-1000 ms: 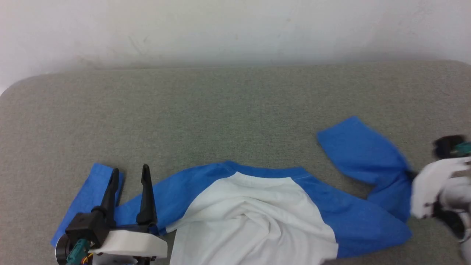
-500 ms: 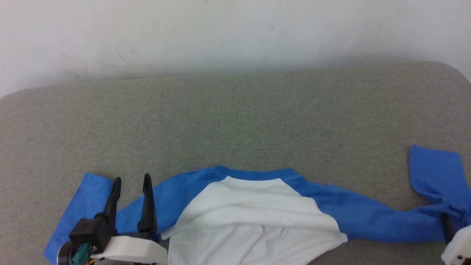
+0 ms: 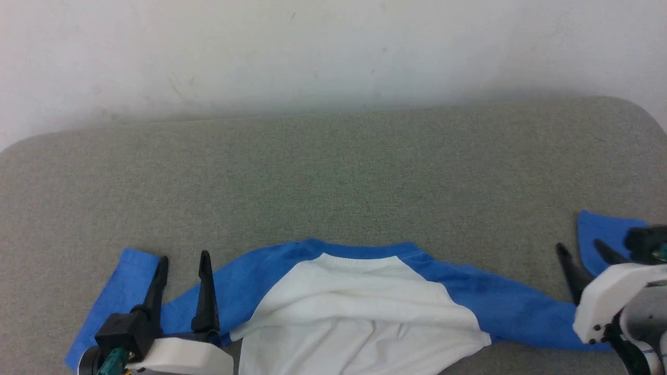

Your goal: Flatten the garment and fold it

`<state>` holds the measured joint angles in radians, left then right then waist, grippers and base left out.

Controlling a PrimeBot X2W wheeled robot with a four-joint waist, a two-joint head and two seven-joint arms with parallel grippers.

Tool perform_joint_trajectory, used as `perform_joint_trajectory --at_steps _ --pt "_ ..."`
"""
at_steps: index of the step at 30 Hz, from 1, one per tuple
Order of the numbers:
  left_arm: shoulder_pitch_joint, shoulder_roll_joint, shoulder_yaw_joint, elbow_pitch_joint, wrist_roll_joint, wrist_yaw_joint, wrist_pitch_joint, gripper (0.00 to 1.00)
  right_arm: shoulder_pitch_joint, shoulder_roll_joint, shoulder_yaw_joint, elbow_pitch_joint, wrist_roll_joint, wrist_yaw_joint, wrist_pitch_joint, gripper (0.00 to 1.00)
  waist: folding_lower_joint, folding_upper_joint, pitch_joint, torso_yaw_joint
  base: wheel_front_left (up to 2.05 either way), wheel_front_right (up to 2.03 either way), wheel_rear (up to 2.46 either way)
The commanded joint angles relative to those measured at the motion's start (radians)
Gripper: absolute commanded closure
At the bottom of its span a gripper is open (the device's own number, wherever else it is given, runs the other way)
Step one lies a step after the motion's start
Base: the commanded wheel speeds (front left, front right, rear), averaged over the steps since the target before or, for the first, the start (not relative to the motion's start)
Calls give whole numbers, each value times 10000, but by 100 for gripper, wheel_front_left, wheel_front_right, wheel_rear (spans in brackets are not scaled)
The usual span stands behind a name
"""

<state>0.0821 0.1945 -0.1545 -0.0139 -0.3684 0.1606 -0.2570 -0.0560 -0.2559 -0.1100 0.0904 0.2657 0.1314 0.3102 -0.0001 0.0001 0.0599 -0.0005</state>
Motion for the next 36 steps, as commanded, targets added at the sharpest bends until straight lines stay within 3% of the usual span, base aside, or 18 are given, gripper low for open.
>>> perform_joint_trajectory --at_steps 1,7,12,18,24,25,26,27,28,32,36 --pt "74 56 10 -18 81 29 -44 0 -213 -179 367 -32 168 -7 292 0 1 -1 66 57 0 0 0" --pt "-194 -7 -140 -34 117 -26 -44 0 -920 -1654 3577 324 1238 -7 2529 0 1 -1 454 429 0 0 0" --pt "-482 -105 -152 36 137 -64 -45 0 -1682 -2317 5058 857 1816 -7 3018 0 1 -1 803 701 0 0 0" --pt "-584 -218 -1 68 177 -97 -46 0 -2539 -2698 6222 1794 1649 -7 2813 0 1 -1 1099 784 0 0 0" --pt "-707 -341 80 128 268 -203 -46 0 -2935 -2481 7371 2806 2180 -7 3271 0 1 -1 1304 730 0 0 0" --pt "-724 -355 88 151 283 -225 -46 0 -2929 -2438 7556 2922 2431 -7 3443 8 1 -1 1317 719 0 0 0" --pt "-736 -370 98 173 297 -246 -46 0 -2925 -2424 7748 3003 2651 -7 3612 53 1 -1 1321 709 0 0 0" --pt "-742 -383 106 195 310 -267 -47 0 -2941 -2464 7974 3045 2786 -7 3761 71 1 -1 1322 705 0 0 0" --pt "-747 -393 117 219 321 -284 -47 0 -2959 -2501 8138 3051 2925 -7 3854 100 1 -1 1314 695 0 0 0" --pt "-726 -350 208 322 335 -350 -47 0 -3074 -2639 8509 2866 3273 -7 3893 100 1 -1 1175 578 0 0 0" --pt "-849 -52 226 424 320 -545 117 0 -3158 -2722 8117 2647 3320 -7 3215 100 1 -1 912 473 0 0 0"
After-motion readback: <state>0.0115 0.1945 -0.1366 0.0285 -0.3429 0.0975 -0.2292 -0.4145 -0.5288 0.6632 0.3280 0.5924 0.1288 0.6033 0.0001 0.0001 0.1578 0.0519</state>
